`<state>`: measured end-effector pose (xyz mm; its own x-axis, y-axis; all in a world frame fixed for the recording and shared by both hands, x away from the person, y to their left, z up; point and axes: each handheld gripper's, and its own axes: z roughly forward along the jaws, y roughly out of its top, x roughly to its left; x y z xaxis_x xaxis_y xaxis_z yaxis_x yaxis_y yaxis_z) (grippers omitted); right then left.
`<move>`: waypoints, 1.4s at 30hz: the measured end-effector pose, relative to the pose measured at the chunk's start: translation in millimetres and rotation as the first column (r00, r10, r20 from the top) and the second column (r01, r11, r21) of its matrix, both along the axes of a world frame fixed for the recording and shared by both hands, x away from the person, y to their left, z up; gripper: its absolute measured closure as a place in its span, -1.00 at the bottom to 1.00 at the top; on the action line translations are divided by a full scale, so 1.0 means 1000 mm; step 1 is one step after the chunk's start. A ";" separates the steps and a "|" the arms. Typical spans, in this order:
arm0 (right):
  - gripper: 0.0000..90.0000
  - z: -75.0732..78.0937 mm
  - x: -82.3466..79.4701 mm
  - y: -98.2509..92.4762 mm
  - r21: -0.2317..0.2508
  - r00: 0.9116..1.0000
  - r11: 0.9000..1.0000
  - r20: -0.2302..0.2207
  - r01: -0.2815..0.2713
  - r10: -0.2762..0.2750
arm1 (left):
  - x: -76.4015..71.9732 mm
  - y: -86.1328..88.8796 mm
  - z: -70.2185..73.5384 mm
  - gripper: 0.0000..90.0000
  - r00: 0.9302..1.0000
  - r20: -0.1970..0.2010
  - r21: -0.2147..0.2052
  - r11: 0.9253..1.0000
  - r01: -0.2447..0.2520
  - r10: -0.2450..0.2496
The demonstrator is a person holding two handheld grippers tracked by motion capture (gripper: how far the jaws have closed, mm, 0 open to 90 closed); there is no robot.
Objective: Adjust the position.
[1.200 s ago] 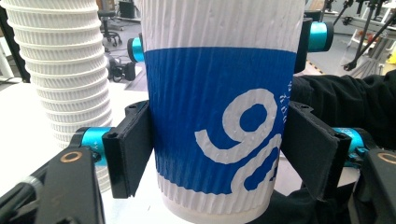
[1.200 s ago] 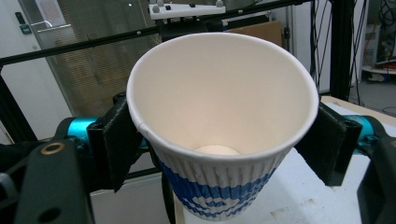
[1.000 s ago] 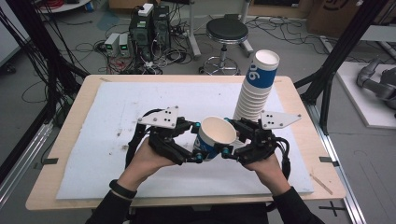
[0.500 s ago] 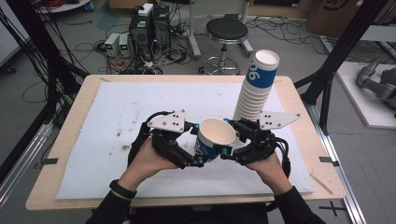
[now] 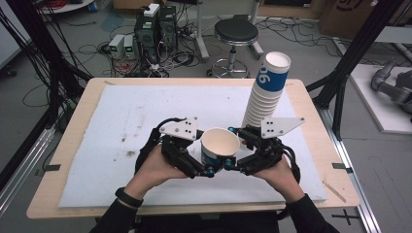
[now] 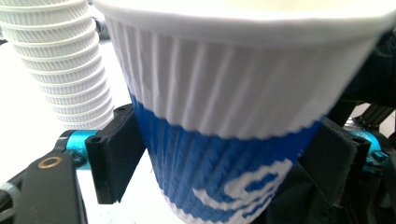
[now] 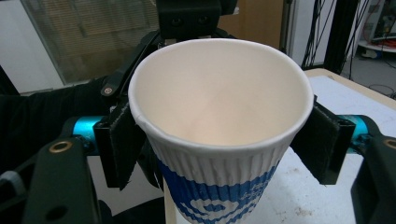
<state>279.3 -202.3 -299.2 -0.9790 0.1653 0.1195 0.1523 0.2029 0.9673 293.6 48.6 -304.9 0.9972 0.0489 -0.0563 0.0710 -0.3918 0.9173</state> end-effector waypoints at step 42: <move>-0.52 -0.001 -0.001 0.003 -0.034 1.000 0.999 0.016 -0.005 0.006 | 0.001 -0.003 -0.008 -0.43 0.999 -0.035 -0.073 0.997 0.015 -0.018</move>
